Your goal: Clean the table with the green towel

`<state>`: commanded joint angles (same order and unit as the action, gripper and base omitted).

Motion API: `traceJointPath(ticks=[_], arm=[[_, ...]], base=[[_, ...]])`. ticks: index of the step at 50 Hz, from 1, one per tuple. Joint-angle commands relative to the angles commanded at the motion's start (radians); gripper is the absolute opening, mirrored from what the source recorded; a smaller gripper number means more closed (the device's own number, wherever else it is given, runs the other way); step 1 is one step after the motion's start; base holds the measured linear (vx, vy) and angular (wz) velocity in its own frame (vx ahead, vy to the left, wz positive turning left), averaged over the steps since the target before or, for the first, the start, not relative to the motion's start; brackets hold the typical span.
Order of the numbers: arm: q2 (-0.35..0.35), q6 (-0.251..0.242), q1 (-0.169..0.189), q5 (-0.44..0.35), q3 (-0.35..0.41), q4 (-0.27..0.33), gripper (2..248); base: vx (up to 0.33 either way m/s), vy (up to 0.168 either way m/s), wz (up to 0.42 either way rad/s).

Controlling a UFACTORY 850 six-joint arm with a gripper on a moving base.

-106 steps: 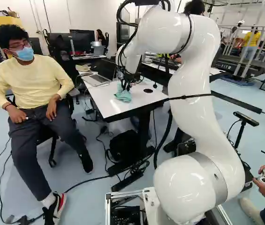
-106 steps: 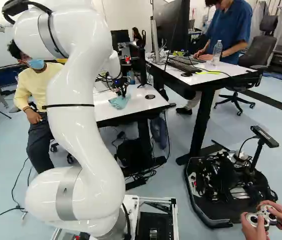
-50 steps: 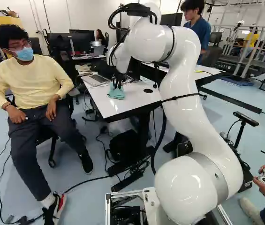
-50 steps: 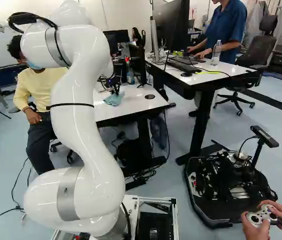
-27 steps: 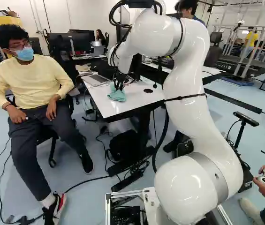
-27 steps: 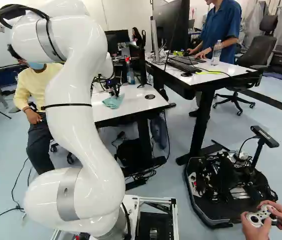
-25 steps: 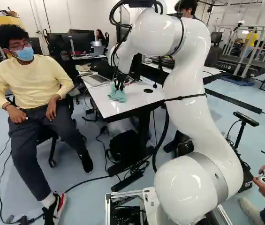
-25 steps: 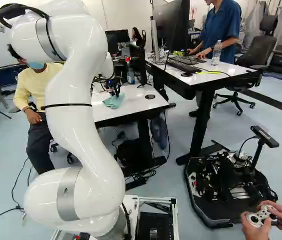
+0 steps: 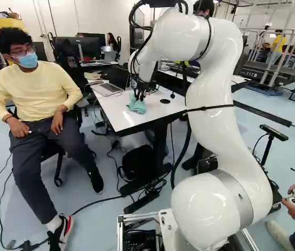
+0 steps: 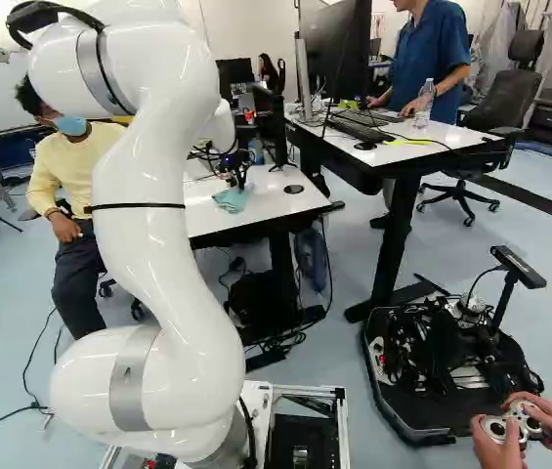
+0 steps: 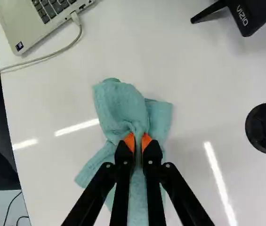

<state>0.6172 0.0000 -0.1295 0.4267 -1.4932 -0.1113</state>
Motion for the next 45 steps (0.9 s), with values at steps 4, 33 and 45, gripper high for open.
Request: traceJointPath(ticks=[4, 33, 45], arm=[[0.014, 0.0, 0.007, 0.0, -0.02, 0.0, 39], [0.121, 0.0, -0.016, 0.0, -0.174, 0.0, 39], [0.136, 0.0, -0.046, 0.0, -0.196, 0.0, 39]], base=[[0.0, 0.0, 0.0], [0.0, 0.0, 0.0], [0.0, 0.0, 0.0]])
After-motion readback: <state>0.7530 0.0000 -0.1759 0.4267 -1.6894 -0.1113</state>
